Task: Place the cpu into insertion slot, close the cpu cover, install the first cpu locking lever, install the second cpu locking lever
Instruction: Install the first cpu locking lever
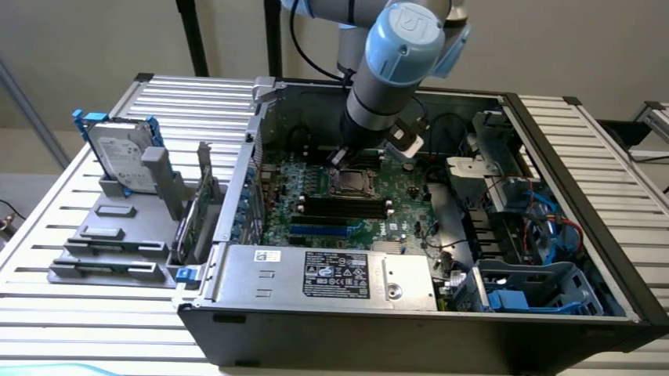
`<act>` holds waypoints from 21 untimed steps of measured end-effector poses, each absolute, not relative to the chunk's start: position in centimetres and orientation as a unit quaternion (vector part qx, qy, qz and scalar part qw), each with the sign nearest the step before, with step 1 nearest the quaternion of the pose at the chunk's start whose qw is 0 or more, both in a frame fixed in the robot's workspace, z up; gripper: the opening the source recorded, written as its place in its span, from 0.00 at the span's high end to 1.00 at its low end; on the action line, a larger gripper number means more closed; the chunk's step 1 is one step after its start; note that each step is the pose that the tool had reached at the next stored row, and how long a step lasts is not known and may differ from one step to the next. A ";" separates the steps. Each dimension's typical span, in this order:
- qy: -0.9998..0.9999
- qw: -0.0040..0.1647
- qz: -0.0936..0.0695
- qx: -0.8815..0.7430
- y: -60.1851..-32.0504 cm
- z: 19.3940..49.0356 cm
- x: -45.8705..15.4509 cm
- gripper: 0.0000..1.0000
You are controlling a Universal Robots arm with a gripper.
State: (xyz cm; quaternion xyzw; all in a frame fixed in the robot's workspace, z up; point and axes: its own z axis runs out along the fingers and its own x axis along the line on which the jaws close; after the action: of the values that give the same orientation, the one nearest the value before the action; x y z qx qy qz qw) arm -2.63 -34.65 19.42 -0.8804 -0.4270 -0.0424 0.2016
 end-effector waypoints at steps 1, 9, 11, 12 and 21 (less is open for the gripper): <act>-0.427 0.202 -0.042 -0.880 -34.6 19.4 -2.6 0.89; -0.426 0.203 -0.040 -0.881 -34.4 19.4 -2.5 0.89; -0.426 0.203 -0.039 -0.881 -34.4 19.4 -2.3 0.89; -0.426 0.203 -0.039 -0.881 -34.4 19.4 -2.2 0.89; -0.425 0.206 -0.033 -0.881 -34.4 19.3 -1.4 0.89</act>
State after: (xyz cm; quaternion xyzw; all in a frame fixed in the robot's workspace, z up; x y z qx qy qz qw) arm -1.43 -34.36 19.34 -0.8810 -0.4249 -0.0328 0.2057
